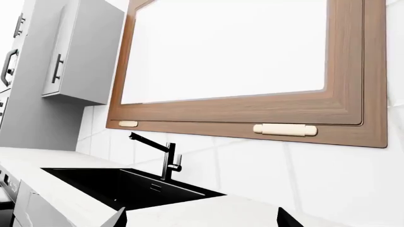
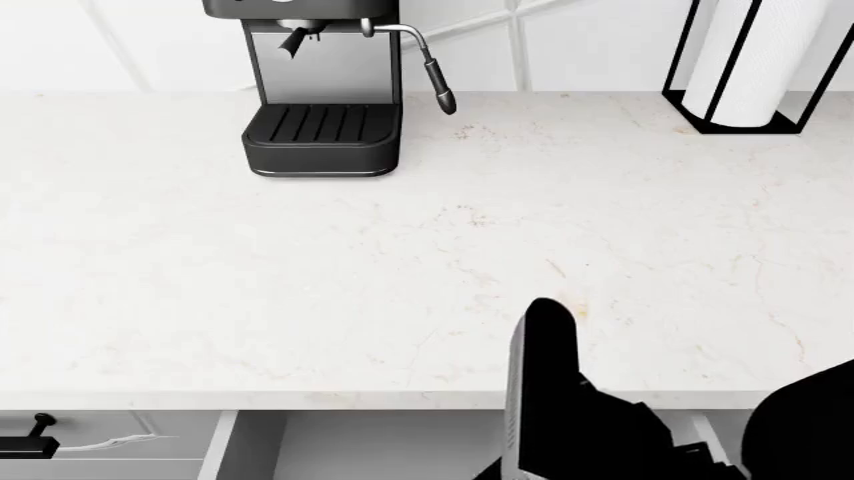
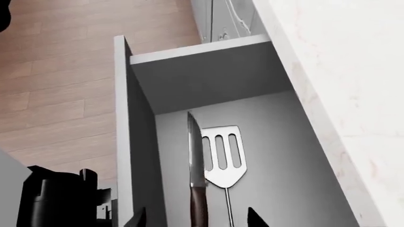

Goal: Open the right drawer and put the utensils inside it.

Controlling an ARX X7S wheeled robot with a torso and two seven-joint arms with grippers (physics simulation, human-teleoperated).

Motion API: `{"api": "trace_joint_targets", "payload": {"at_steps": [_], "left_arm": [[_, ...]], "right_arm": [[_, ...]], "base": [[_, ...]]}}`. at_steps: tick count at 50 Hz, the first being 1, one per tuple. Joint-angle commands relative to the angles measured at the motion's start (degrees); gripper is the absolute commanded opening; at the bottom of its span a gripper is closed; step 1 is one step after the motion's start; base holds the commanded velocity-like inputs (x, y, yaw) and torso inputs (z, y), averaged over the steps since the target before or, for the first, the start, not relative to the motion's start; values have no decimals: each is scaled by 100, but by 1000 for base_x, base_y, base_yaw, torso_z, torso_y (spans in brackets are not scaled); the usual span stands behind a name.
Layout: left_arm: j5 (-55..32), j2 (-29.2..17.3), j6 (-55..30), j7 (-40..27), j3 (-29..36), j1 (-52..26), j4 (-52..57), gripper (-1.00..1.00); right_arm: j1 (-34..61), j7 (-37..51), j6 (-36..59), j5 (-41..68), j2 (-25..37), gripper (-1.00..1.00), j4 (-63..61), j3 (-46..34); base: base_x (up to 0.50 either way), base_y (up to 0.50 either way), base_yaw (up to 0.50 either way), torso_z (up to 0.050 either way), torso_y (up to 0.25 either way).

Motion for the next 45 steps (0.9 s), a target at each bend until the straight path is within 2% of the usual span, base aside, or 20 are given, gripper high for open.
{"api": "trace_joint_targets", "payload": {"at_steps": [1,22,30,45], "left_arm": [[-21,2,10,1,-18,8,4,100],[-24,15,10,16,-39,19,22,100],[-35,16,19,22,-51,22,17,100],[-66,30,42,29,-74,31,17,100]], "right_arm": [[59,39,20,8,7,100,0,28],[232,157,10,201,33,100,-68,89],[615,228,-83,499,-39,100,-103,285],[827,419,-346,50,-97,100,191,613]], "base": [[0,0,0,0,0],[0,0,0,0,0],[0,0,0,0,0],[0,0,0,0,0]]}}
